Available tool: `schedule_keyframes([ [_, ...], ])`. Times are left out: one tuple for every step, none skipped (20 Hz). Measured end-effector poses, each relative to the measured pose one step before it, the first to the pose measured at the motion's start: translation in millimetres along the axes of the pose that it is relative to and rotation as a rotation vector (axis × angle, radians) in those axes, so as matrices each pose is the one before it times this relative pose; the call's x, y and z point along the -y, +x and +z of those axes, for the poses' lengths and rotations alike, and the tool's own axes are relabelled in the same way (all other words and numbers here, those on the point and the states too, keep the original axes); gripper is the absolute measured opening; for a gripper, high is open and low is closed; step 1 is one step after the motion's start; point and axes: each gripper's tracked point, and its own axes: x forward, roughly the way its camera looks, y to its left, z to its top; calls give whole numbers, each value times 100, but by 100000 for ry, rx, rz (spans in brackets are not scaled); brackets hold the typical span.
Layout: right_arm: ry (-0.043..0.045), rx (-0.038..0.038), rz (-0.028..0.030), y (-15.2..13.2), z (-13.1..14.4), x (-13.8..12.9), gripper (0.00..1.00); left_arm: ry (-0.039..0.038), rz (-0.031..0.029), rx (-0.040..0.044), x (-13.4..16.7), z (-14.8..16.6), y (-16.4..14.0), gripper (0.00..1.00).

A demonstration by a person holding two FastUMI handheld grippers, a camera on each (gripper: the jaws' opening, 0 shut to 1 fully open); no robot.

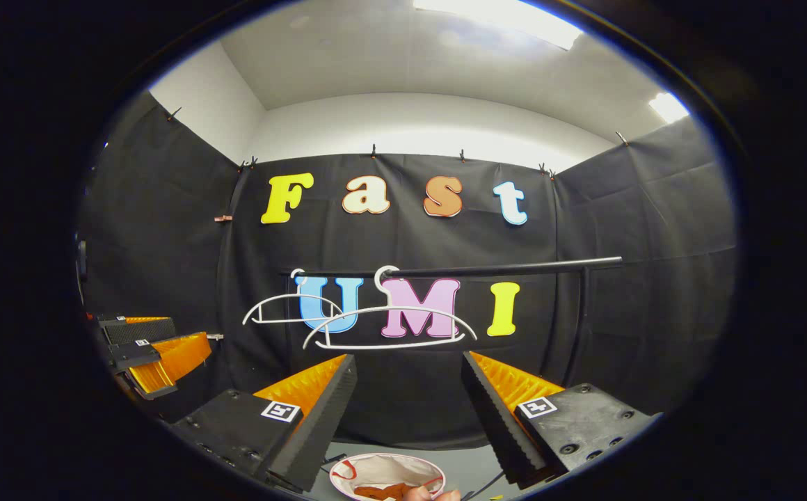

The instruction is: Grasp the clothes on the hanger with both hands and then place them into the laundry hamper below.

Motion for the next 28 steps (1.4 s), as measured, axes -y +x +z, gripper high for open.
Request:
schedule_keyframes([
  [134,-134,-345,188,-44,-5,98,52,-90,54,-27,106,23,95],
  [484,-270,-290,107,-128,21,97,181,-381,405,90,138,190,95],
  [326,-207,-419,-23,-74,124,97,349,115,341,-13,301,162,92],
  [99,-213,-195,7,-59,101,98,217,-52,434,-22,133,272,95],
  [-98,-34,-353,99,-12,26,98,194,-440,161,111,168,202,92],
  [-168,325,-80,-9,164,92,98,7,-400,-182,76,-14,237,94],
  [-276,197,-132,111,93,91,98,37,-277,-112,97,42,-27,95],
  [-179,7,206,8,37,19,98,-4,-233,-402,73,6,-187,95],
  [-246,-1,291,11,49,-140,98,165,-218,-60,131,20,-198,95],
  [-236,27,329,-129,81,25,98,114,-435,-184,145,11,-133,95],
  [-150,501,402,5,144,-72,98,485,-411,89,285,83,-196,95],
  [-184,96,340,33,9,-55,98,619,-437,-586,146,-117,-55,95],
  [-193,36,334,-102,-55,77,98,781,5,-177,100,-127,-329,95],
  [-223,-175,112,-165,-104,132,98,570,144,-722,42,-329,-175,95],
  [43,-41,330,-153,-61,91,98,200,212,-1082,76,-302,-192,95],
  [86,-342,-87,-89,-95,266,98,139,510,-672,13,-273,-230,95],
  [325,-106,250,-114,42,84,98,-57,630,14,-45,86,-218,95],
  [281,-99,106,-136,-3,160,97,-234,652,503,-99,146,-304,92],
  [169,64,226,-193,37,157,97,-176,527,182,-13,208,-322,92],
  [-175,439,166,-163,88,90,97,-129,690,-8,-38,6,-403,95],
  [-59,71,-53,-71,-28,79,97,-281,861,34,-123,96,-272,95],
  [149,148,229,-136,-57,-27,97,-493,676,286,-84,31,-325,95],
  [95,265,0,-53,64,34,97,-282,445,166,48,195,-323,95],
  [260,289,162,-20,94,-6,97,-58,701,110,-62,-52,-271,95],
  [228,278,517,-30,-51,-259,97,-94,709,68,-107,94,-319,95],
  [-279,662,366,48,178,-134,97,-265,501,234,-24,53,-182,95],
  [-1022,817,258,-29,159,-39,97,-405,515,193,-36,92,-310,95],
  [-1210,593,-89,76,118,21,98,-330,452,94,-129,48,-219,95],
])
